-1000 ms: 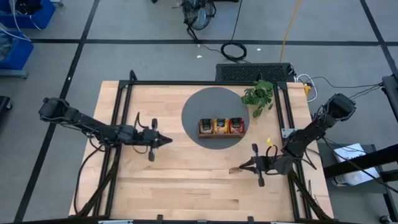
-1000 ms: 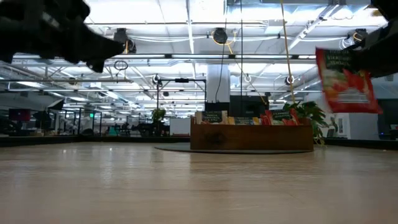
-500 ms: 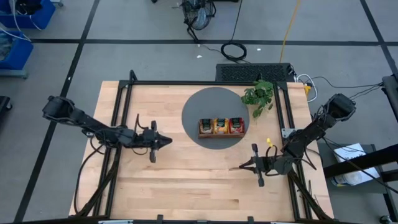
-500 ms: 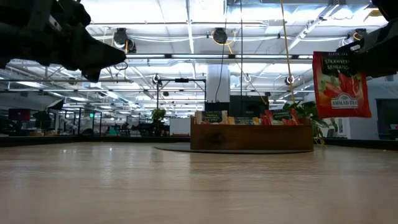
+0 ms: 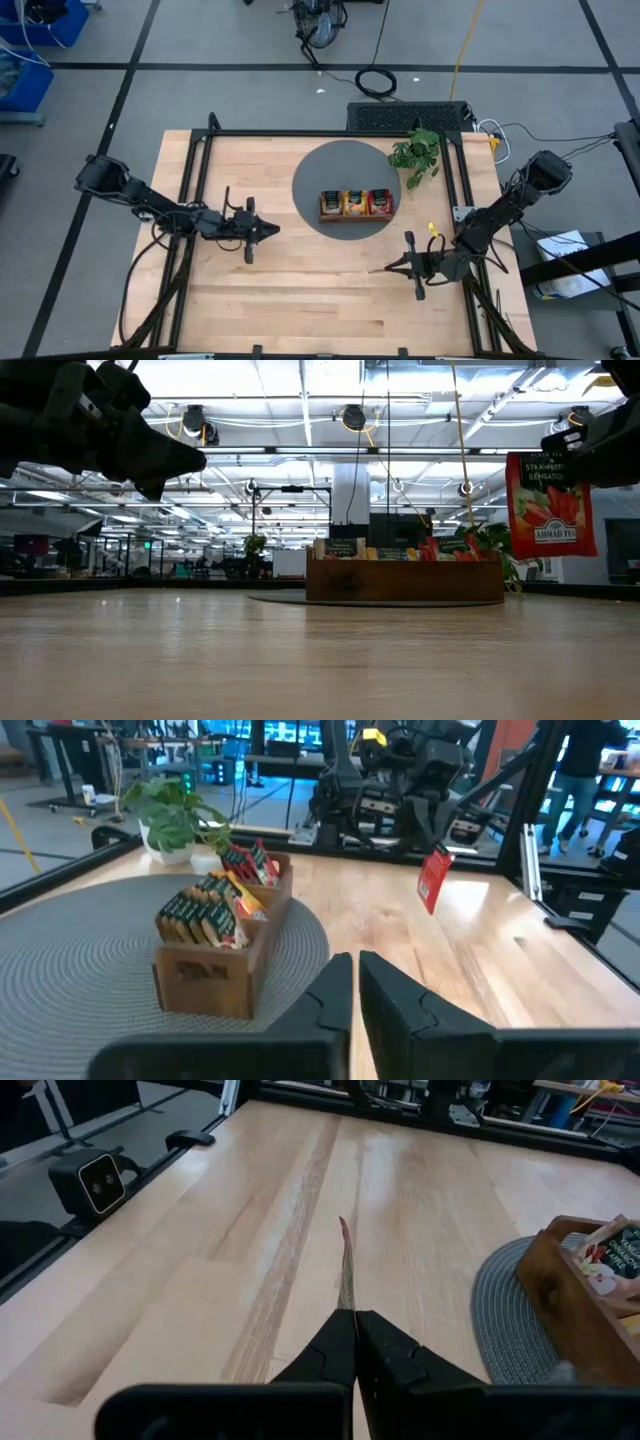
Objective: Pick & Place Tea
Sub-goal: Put the red tea bag into the right section of the wooden organiser
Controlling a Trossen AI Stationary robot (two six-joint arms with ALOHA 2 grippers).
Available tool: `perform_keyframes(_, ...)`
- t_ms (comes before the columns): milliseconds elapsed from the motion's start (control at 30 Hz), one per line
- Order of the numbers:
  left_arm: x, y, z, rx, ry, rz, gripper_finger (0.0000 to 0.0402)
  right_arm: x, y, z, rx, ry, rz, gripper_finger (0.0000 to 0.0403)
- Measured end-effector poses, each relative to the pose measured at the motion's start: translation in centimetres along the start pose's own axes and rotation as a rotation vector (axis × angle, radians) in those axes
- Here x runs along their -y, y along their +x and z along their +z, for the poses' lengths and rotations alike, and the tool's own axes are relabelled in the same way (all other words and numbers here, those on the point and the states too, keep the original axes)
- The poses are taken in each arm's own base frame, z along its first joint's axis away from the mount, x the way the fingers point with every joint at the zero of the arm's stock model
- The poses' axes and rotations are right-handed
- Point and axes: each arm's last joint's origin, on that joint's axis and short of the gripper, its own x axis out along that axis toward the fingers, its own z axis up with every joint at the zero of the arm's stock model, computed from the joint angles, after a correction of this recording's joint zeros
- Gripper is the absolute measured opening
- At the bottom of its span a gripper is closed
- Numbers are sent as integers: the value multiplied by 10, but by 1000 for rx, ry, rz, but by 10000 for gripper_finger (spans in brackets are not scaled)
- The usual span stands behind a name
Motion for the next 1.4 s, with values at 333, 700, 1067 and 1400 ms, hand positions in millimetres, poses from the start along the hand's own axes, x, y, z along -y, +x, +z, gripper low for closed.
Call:
perform_keyframes(333, 0, 0, 3, 35, 28, 6, 35, 12, -11, 17, 91, -202, -253, 0)
perform_keyframes(700, -1, 0, 4, 35, 33, 15, 8, 78, -37, 37, 71, -276, -352, 0)
perform_keyframes(1067, -1, 0, 4, 35, 35, 16, 34, 130, -32, 19, -83, -125, -235, 0)
perform_keyframes(1400, -1, 0, 3, 30, 50, 17, 4, 154, -24, -3, -188, -26, -268, 0)
